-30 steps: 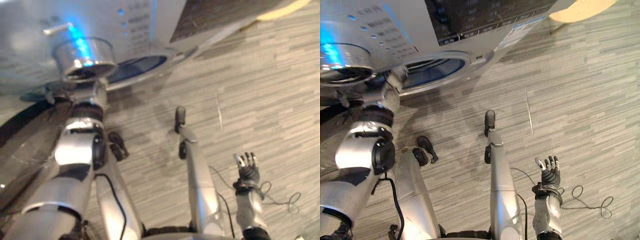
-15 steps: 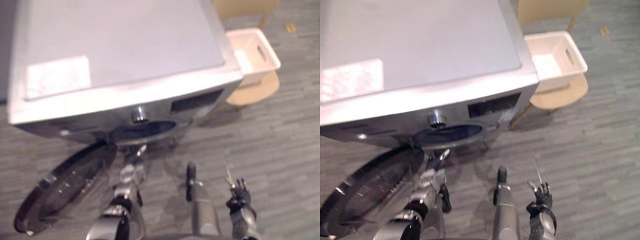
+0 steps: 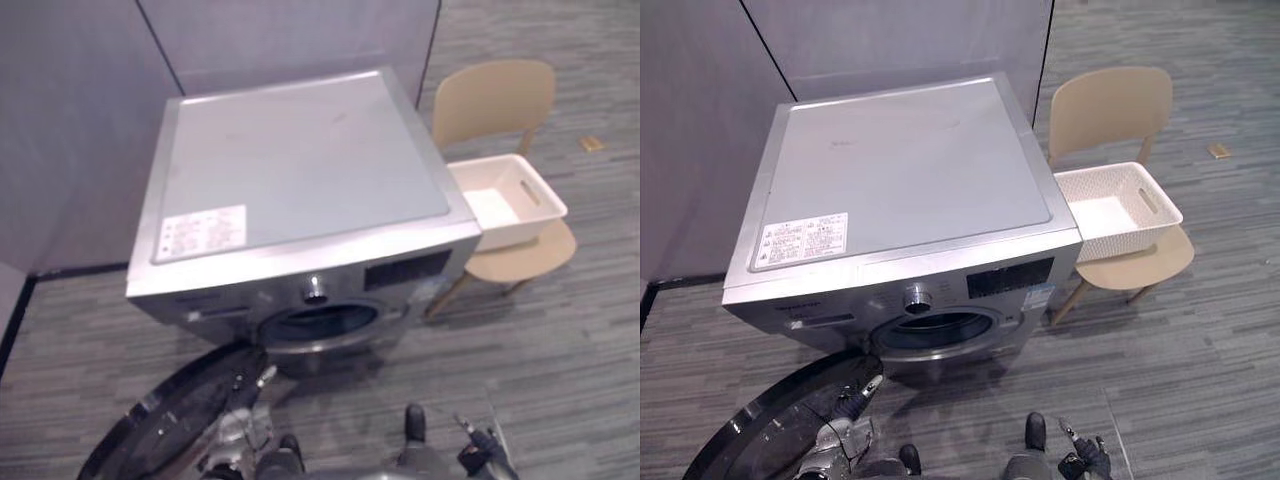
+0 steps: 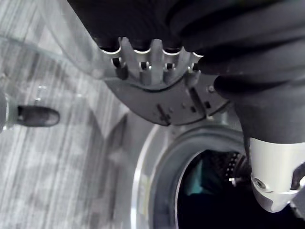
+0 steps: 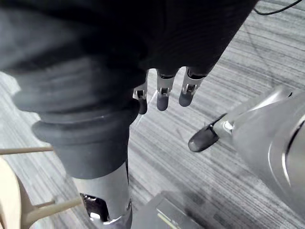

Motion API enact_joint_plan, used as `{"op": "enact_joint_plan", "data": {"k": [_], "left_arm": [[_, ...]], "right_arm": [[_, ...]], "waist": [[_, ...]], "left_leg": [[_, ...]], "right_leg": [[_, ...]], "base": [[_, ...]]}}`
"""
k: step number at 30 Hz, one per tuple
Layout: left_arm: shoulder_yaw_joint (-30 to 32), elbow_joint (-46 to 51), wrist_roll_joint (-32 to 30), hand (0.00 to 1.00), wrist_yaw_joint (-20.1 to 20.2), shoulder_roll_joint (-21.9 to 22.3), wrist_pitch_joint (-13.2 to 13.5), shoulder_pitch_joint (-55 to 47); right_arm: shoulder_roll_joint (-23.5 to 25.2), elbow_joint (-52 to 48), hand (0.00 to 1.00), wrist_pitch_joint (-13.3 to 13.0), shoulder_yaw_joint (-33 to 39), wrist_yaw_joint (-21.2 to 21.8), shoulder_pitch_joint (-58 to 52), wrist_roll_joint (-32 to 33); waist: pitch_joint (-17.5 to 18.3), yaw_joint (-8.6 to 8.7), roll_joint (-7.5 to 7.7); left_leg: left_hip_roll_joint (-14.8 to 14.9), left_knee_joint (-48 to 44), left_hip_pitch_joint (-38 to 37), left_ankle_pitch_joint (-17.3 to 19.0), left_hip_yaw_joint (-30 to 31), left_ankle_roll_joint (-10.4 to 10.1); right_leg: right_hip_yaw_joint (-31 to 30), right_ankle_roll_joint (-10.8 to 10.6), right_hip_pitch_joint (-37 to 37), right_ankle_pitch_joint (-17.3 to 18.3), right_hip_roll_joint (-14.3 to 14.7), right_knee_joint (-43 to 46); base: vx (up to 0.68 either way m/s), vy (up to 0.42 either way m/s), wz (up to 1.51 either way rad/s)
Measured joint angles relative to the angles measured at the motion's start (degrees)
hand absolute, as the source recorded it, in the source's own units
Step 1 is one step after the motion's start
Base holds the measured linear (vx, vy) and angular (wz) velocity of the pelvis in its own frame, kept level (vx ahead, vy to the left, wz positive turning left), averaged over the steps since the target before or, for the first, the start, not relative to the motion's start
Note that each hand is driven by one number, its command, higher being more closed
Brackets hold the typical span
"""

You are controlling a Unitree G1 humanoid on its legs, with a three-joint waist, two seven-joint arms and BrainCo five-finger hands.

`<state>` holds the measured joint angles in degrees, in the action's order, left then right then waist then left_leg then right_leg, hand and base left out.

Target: Pick up the laundry basket with both hands and put the clothes into the washing machine.

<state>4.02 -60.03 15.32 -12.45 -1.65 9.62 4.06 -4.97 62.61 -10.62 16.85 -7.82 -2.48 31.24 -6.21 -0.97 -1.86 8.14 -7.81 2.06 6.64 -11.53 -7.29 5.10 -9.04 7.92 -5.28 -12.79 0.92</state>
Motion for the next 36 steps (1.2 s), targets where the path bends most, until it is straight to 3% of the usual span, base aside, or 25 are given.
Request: {"op": "enact_joint_plan", "data": {"k": [3, 6, 7, 8, 9, 11, 12, 13, 14, 15, 18, 20, 24, 27, 30, 32, 33, 34, 35, 36], "left_arm": [[-1.8, 2.3, 1.5, 0.0, 0.0, 0.0, 1.0, -0.4], [-3.0, 6.2, 7.1, 0.0, 0.2, 0.0, 2.2, -0.9], [-4.0, 8.2, 11.5, 0.0, 1.2, 0.0, 2.5, -1.2], [-5.1, 12.0, 22.3, 0.0, 3.1, 0.5, 2.5, -2.0], [-5.6, 13.9, 24.6, 0.0, 3.7, 0.7, 2.7, -2.5], [-6.3, 19.0, 25.8, 0.0, 5.4, 0.7, 3.5, -4.6], [-6.5, 20.8, 25.6, 0.0, 6.3, 0.7, 3.7, -5.2], [-6.9, 21.7, 25.6, 0.0, 6.4, 0.9, 3.7, -5.3], [-7.0, 22.0, 25.6, 0.0, 6.3, 1.2, 3.6, -5.1], [-7.4, 23.0, 25.6, 0.0, 6.2, 1.3, 3.7, -5.1], [-9.5, 27.2, 25.5, 0.0, 6.1, 1.4, 4.2, -4.4], [-12.8, 29.0, 24.6, 0.0, 6.2, 0.2, 4.1, -4.2], [-18.1, 34.4, 22.4, 0.0, 7.8, -1.2, 3.4, -4.5], [-19.9, 40.6, 19.8, 0.0, 10.3, -2.4, 3.6, -5.2], [-19.1, 40.9, 17.7, 0.0, 11.0, -4.8, 3.5, -6.1], [-18.1, 41.9, 16.8, 0.0, 10.9, -6.6, 3.6, -7.6], [-16.6, 43.7, 16.5, 0.0, 10.8, -6.7, 3.5, -9.0], [-14.7, 45.7, 16.2, 0.0, 10.8, -6.5, 3.6, -10.2], [-14.2, 46.4, 15.9, 0.0, 10.8, -5.2, 3.7, -10.9], [-12.7, 46.5, 14.8, 0.0, 10.8, -4.4, 4.0, -11.1]], "right_arm": [[-0.6, 0.0, 0.0, -0.1, -2.3, -0.2, 0.2, -0.4], [-1.0, 0.0, 0.0, -0.2, -4.6, -0.8, 0.7, -0.3], [-1.8, 0.0, 0.0, -0.3, -5.4, -0.8, 1.0, -0.3], [-3.3, -0.2, 0.0, -0.3, -6.2, -0.9, 1.6, -0.4], [-3.7, -0.2, 0.0, -0.3, -6.2, -0.9, 2.0, -0.4], [-4.6, -1.1, 0.0, -0.3, -6.1, -1.0, 2.6, -0.3], [-4.6, -2.0, 0.0, -0.4, -6.1, -1.0, 2.6, -0.3], [-4.5, -2.8, 0.0, -0.7, -6.0, -1.1, 2.4, -0.1], [-4.5, -4.2, 0.0, -1.6, -5.8, -1.1, 2.6, 0.7], [-4.4, -5.7, 0.0, -2.4, -5.9, -1.0, 2.3, 1.6], [-4.0, -6.2, 0.0, -2.9, -5.5, -0.9, 2.4, 3.9], [-1.9, -6.0, 0.0, -2.9, -4.0, -0.9, 2.4, 5.3], [-1.0, -5.9, 0.0, -2.6, -3.5, -1.4, 1.4, 5.4], [-1.0, -6.1, 0.0, -2.6, -4.1, -1.9, 1.8, 6.2], [0.5, -6.4, 0.0, -2.5, -5.7, -2.0, 2.7, 6.4], [2.0, -8.6, 0.0, -2.5, -8.0, -1.9, 2.0, 6.3], [3.0, -10.4, 0.0, -2.5, -9.0, -1.3, 0.5, 6.1], [3.3, -12.3, 0.0, -2.5, -9.0, -0.5, -0.5, 5.2], [3.1, -12.8, 0.0, -2.6, -8.9, -0.4, -1.0, 4.9], [3.1, -12.9, 0.0, -2.7, -9.0, 0.2, -0.8, 4.5]], "waist": [[0.2, -0.03, -0.34], [0.1, -0.13, -0.33], [0.2, -0.1, -0.94], [0.4, -0.15, -2.04], [0.4, -0.13, -2.25], [0.5, -0.23, -2.1], [0.6, 0.0, -1.07], [0.6, -0.2, -0.41], [0.7, 0.04, 0.7], [0.7, 0.14, 0.86], [1.2, -0.01, 0.14], [1.4, 0.09, 1.15], [1.8, -0.26, 0.59], [2.3, -2.78, 0.07], [2.1, -3.1, 0.46], [2.2, -2.79, 1.91], [2.3, -2.73, 3.85], [3.3, -2.89, 4.82], [3.8, -3.01, 4.12], [3.7, -2.27, 3.87]], "left_leg": [[0.3, 0.5, -1.5, -0.5, 4.0, -0.3], [0.5, 1.5, -1.1, -2.0, 9.2, -1.3], [0.8, 1.7, 0.2, -2.9, 11.7, -1.7], [1.0, 2.1, 2.3, -4.9, 13.7, -2.1], [1.0, 2.7, 2.5, -6.4, 13.8, -1.8], [0.5, 8.1, 2.4, -13.4, 14.5, -1.7], [0.1, 12.2, 2.0, -17.8, 15.1, -1.7], [-0.6, 12.0, 2.1, -18.3, 14.7, -1.1], [-2.4, 8.0, 2.5, -15.2, 12.2, 1.7], [-2.4, 6.7, 2.0, -13.7, 10.5, 2.5], [-1.4, 8.3, 2.2, -11.8, 12.9, 0.4], [-1.7, 12.0, 1.6, -12.9, 13.3, -0.1], [-3.7, 13.6, 2.8, -13.4, 11.2, 0.6], [-5.6, 13.6, 5.7, -13.2, 9.7, 0.9], [-6.6, 13.6, 6.6, -13.4, 9.7, 2.9], [-8.0, 13.2, 5.8, -13.1, 9.6, 3.5], [-9.3, 13.2, 5.1, -12.7, 9.6, 4.4], [-9.8, 13.2, 5.1, -12.4, 9.5, 5.0], [-8.4, 13.2, 5.3, -12.8, 9.2, 6.5], [-7.8, 11.8, 5.5, -13.5, 8.5, 8.1]], "right_leg": [[2.9, 0.2, -1.0, 5.7, -0.5, 7.5], [6.2, 1.0, -0.8, 11.6, -1.1, 15.0], [8.8, 1.6, -0.7, 13.1, -1.3, 16.6], [12.0, 2.3, -0.6, 14.1, -1.4, 17.3], [12.7, 2.3, -0.6, 14.9, -1.4, 17.6], [14.3, 3.9, -0.8, 15.7, -1.4, 18.2], [16.3, 4.6, -0.5, 15.5, -2.7, 17.8], [18.2, 5.0, -0.8, 15.3, -4.2, 18.0], [19.8, 4.4, -1.4, 14.9, -6.0, 18.7], [20.6, 4.4, -2.1, 14.9, -6.5, 19.5], [21.3, 3.8, -1.2, 14.9, -5.3, 21.0], [21.0, 2.7, -0.6, 13.9, -5.5, 19.7], [14.1, -0.3, 0.0, 12.2, -4.1, 13.8], [8.0, -1.4, 3.3, 11.6, -3.0, 9.6], [4.3, -2.2, 2.0, 11.0, -1.6, 4.7], [2.0, -2.4, 0.1, 10.7, -1.2, 3.0], [-1.3, -1.9, 0.2, 9.4, -1.4, 2.9], [-3.3, -2.2, -0.8, 10.0, -1.1, 1.1], [-4.6, -1.4, -0.6, 10.4, 0.1, 3.6], [-7.4, -1.7, 2.3, 12.2, 3.1, 16.2]], "base": [[0.02, -0.059, 0.64], [-0.02, -0.103, 0.99], [-0.09, -0.215, 1.36], [-0.09, -0.174, 1.26], [-0.08, -0.156, 1.11], [-0.07, -0.092, 0.97], [-0.06, -0.056, 0.98], [-0.01, -0.041, 0.97], [0.04, -0.043, 0.91], [0.01, -0.029, 0.76], [-0.08, 0.02, 0.36], [-0.13, 0.077, 0.07], [-0.15, 0.126, -0.17], [-0.05, 0.141, -0.31], [0.03, 0.113, -0.04], [0.08, 0.131, 0.16], [0.11, 0.114, 0.14], [0.1, 0.047, 0.04], [0.12, -0.028, -0.01], [0.13, -0.059, -0.01]]}}
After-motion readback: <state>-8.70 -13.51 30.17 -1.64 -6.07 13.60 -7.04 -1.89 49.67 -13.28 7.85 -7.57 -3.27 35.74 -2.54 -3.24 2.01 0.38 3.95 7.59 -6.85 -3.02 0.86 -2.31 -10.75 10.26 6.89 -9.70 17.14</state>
